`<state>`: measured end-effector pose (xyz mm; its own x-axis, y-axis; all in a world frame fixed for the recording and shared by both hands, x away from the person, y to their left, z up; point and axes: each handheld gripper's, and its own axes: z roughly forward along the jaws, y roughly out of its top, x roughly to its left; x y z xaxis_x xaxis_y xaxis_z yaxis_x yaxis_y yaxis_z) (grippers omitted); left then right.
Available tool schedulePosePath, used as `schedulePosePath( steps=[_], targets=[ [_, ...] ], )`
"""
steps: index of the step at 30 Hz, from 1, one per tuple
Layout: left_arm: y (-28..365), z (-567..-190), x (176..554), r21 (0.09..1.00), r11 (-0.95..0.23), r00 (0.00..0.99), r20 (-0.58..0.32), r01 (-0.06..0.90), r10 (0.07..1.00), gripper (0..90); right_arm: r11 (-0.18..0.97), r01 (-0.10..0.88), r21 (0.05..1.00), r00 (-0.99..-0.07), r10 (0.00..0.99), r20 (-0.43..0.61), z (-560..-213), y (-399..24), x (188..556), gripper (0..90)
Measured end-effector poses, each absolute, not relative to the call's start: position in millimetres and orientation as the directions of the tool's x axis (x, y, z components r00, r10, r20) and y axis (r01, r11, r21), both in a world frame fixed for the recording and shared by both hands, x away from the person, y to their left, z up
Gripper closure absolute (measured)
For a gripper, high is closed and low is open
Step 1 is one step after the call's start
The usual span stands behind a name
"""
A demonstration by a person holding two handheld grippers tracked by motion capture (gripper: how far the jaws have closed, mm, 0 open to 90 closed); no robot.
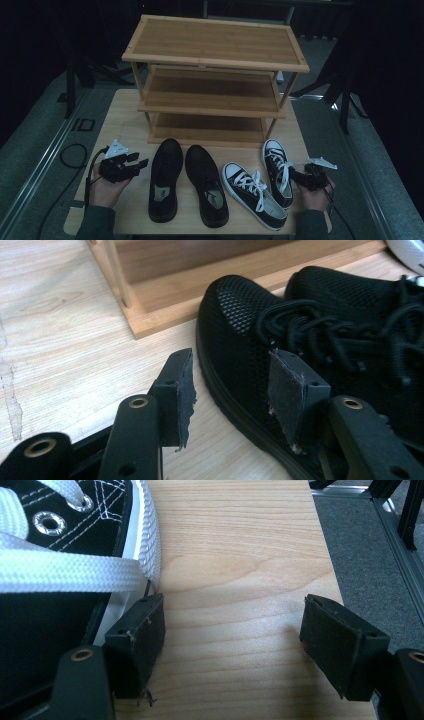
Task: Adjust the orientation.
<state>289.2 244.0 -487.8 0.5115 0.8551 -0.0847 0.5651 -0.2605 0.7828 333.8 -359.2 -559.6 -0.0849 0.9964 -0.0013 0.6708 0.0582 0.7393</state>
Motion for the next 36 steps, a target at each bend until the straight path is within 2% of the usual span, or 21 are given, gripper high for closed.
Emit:
schedulePosePath(
  steps=[15, 25, 36],
  targets=[
    [228, -461, 278, 0.770, -0.303, 0.581, -0.105, 0.561, 0.807, 51.7, 0.058, 0.671, 0.739, -0.085, 0.996, -0.001, -560, -359, 334, 25.8],
    [222, -454, 274, 0.767, -0.313, 0.606, -0.123, 0.561, 0.786, 49.0, 0.056, 0.670, 0.740, -0.084, 0.996, 0.000, -560, -359, 334, 25.8],
    [208, -454, 270, 0.733, -0.380, 0.648, -0.108, 0.565, 0.754, 45.8, 0.057, 0.671, 0.740, -0.085, 0.996, -0.001, -560, -359, 334, 25.8]
  ],
)
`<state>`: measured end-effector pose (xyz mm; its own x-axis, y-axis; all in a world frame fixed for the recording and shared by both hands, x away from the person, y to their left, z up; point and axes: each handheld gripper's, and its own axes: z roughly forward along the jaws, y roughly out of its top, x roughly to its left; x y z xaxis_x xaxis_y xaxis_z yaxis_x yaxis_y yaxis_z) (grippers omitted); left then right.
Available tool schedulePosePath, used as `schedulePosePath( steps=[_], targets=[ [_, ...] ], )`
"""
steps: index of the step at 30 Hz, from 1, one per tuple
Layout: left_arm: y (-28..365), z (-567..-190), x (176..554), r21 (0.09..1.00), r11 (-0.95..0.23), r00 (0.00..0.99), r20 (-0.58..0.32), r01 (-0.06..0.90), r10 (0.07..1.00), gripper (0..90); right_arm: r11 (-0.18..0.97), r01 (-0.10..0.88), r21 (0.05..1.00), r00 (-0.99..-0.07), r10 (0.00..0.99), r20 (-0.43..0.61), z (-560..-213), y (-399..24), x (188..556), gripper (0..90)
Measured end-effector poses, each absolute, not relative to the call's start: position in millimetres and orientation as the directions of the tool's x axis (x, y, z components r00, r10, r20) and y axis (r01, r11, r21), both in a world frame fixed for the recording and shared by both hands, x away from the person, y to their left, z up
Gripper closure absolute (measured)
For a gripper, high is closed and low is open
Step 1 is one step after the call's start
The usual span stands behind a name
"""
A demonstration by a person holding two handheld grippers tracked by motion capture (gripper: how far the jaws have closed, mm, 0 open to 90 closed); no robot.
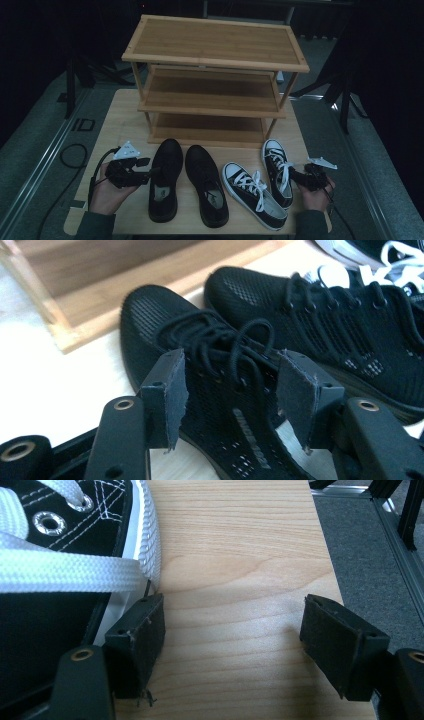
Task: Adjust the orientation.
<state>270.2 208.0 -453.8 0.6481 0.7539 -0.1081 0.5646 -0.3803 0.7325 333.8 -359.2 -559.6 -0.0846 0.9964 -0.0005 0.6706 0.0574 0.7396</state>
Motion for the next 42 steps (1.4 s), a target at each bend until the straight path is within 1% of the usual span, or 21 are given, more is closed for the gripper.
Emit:
schedulePosePath(
  steps=[5, 8, 10, 16, 20, 22, 24, 25, 27, 35, 39, 42],
  targets=[
    [204, -461, 272, 0.709, -0.411, 0.657, -0.098, 0.573, 0.747, 45.3, 0.058, 0.671, 0.739, -0.085, 0.996, -0.002, -560, -359, 334, 25.8],
    [200, -465, 273, 0.680, -0.441, 0.656, -0.079, 0.586, 0.750, 46.8, 0.059, 0.671, 0.739, -0.086, 0.996, -0.002, -560, -359, 334, 25.8],
    [198, -468, 275, 0.652, -0.463, 0.647, -0.057, 0.601, 0.760, 50.1, 0.059, 0.671, 0.739, -0.085, 0.996, -0.002, -560, -359, 334, 25.8],
    [199, -472, 278, 0.607, -0.464, 0.621, -0.062, 0.645, 0.781, 60.4, 0.059, 0.671, 0.739, -0.086, 0.996, -0.002, -560, -359, 334, 25.8],
    [193, -476, 281, 0.584, -0.465, 0.613, -0.072, 0.665, 0.787, 65.0, 0.059, 0.671, 0.739, -0.085, 0.996, -0.002, -560, -359, 334, 25.8],
    [191, -478, 283, 0.579, -0.465, 0.615, -0.082, 0.670, 0.784, 68.8, 0.059, 0.671, 0.739, -0.085, 0.996, -0.002, -560, -359, 334, 25.8],
    [189, -479, 283, 0.578, -0.466, 0.622, -0.094, 0.670, 0.777, 75.4, 0.059, 0.671, 0.739, -0.085, 0.996, -0.002, -560, -359, 334, 25.8],
    [189, -480, 283, 0.577, -0.464, 0.620, -0.094, 0.672, 0.779, 76.7, 0.059, 0.671, 0.739, -0.085, 0.996, -0.002, -560, -359, 334, 25.8],
    [188, -480, 284, 0.579, -0.452, 0.612, -0.105, 0.678, 0.784, 79.8, 0.059, 0.671, 0.739, -0.085, 0.996, -0.002, -560, -359, 334, 25.8],
    [189, -476, 283, 0.598, -0.373, 0.552, -0.142, 0.710, 0.822, 84.1, 0.058, 0.671, 0.739, -0.084, 0.996, -0.002, -560, -359, 334, 25.8],
    [191, -475, 285, 0.617, -0.329, 0.532, -0.175, 0.715, 0.828, 85.4, 0.058, 0.671, 0.739, -0.084, 0.996, -0.002, -560, -359, 334, 25.8],
    [194, -473, 287, 0.629, -0.302, 0.514, -0.184, 0.716, 0.838, 85.7, 0.057, 0.671, 0.739, -0.083, 0.997, -0.001, -560, -359, 334, 25.8]
  ],
)
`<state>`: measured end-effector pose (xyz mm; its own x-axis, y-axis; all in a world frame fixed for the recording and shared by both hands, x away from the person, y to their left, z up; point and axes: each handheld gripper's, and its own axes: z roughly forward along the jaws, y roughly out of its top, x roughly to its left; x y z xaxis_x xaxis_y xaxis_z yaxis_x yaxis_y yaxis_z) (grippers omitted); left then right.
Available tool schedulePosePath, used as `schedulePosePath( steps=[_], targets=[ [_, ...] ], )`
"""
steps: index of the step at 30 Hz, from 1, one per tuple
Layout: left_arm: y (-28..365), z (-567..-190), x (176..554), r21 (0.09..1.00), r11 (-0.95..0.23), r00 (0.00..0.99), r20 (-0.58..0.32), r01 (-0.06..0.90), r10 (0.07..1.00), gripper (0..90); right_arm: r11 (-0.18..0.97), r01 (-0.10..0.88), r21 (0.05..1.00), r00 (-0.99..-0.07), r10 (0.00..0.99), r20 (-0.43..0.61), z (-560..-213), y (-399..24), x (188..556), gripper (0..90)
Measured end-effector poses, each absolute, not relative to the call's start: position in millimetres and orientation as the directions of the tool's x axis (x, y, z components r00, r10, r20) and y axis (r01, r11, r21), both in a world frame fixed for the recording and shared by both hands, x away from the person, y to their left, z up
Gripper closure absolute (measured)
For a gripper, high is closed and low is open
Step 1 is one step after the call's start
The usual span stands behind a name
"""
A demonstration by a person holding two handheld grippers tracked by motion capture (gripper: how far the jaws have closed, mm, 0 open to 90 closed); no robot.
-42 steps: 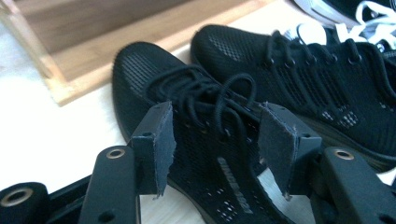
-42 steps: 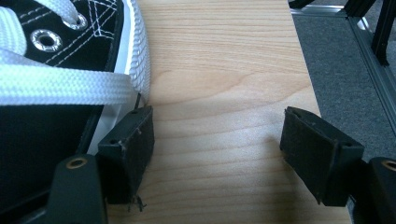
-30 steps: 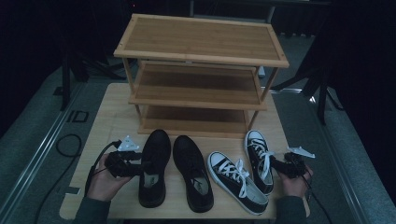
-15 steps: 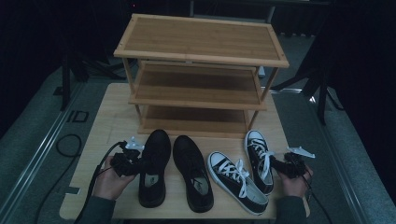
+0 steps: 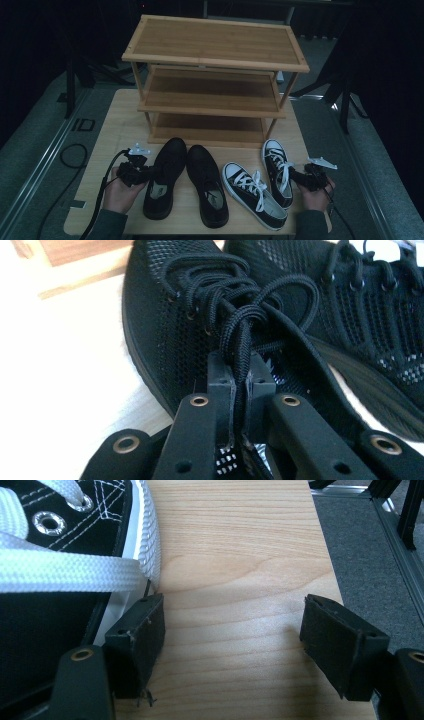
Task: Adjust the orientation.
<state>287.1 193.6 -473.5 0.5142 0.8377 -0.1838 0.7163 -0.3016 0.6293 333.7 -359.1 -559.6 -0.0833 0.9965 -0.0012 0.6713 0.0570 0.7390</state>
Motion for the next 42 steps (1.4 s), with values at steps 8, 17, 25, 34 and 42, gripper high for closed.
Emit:
schedulePosePath(
  steps=[8, 17, 25, 34, 42],
  targets=[
    [198, -471, 299, 0.657, -0.229, 0.470, -0.217, 0.719, 0.855, 86.1, 0.055, 0.671, 0.739, -0.081, 0.997, -0.001, -560, -359, 334, 25.8],
    [190, -465, 334, 0.681, -0.169, 0.426, -0.228, 0.713, 0.876, 86.0, 0.056, 0.671, 0.739, -0.082, 0.997, -0.001, -560, -359, 334, 25.8],
    [183, -464, 365, 0.687, -0.113, 0.368, -0.236, 0.718, 0.899, 85.9, 0.055, 0.671, 0.739, -0.081, 0.997, -0.001, -560, -359, 334, 25.8],
    [188, -475, 390, 0.676, -0.046, 0.300, -0.264, 0.736, 0.917, 85.8, 0.055, 0.671, 0.739, -0.082, 0.997, -0.001, -560, -359, 334, 25.8],
    [186, -471, 400, 0.696, -0.035, 0.270, -0.231, 0.717, 0.935, 85.7, 0.056, 0.671, 0.739, -0.082, 0.997, -0.001, -560, -359, 334, 25.8]
  ],
)
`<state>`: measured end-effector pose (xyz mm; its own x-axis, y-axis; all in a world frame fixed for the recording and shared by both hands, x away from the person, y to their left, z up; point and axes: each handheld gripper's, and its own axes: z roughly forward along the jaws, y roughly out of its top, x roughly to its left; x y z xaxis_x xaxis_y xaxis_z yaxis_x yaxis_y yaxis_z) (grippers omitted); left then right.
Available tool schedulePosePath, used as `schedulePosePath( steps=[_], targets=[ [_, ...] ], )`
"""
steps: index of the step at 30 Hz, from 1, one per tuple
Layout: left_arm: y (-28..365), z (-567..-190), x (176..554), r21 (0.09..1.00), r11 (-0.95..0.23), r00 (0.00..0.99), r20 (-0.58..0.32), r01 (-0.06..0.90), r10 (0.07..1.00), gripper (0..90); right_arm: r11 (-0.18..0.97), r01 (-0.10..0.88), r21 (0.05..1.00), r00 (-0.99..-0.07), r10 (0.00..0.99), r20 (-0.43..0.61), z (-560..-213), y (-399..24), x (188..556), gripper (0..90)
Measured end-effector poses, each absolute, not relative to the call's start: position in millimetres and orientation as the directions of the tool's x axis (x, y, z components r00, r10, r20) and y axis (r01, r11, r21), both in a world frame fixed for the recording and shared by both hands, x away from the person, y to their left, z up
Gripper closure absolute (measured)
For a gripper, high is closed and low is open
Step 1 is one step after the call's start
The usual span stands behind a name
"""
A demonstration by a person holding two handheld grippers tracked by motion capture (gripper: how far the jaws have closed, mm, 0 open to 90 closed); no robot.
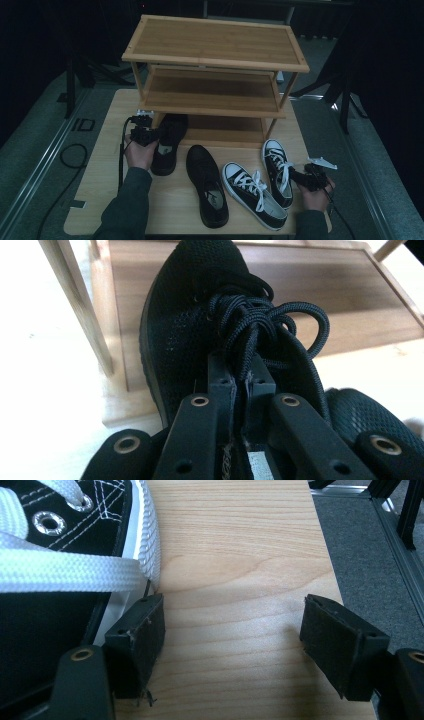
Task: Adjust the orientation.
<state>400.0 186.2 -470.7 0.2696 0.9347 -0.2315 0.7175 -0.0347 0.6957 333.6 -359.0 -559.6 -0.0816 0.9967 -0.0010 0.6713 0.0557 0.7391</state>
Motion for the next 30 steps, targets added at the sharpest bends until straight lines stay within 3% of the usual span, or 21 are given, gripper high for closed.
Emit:
schedulePosePath(
  steps=[15, 21, 30],
  targets=[
    [185.8, -478.9, 409.9, 0.726, -0.017, 0.215, -0.181, 0.688, 0.960, 85.3, 0.056, 0.671, 0.739, -0.081, 0.997, -0.001, -559.6, -358.9, 333.6, 25.8],
    [184.4, -479.8, 411.7, 0.741, -0.052, 0.251, -0.160, 0.670, 0.955, 82.9, 0.055, 0.671, 0.739, -0.081, 0.997, -0.001, -559.6, -359.0, 333.6, 25.8],
    [190.5, -471.4, 403.5, 0.763, -0.058, 0.294, -0.177, 0.644, 0.939, 61.0, 0.056, 0.671, 0.739, -0.082, 0.997, -0.001, -559.6, -358.9, 333.6, 25.8]
  ],
)
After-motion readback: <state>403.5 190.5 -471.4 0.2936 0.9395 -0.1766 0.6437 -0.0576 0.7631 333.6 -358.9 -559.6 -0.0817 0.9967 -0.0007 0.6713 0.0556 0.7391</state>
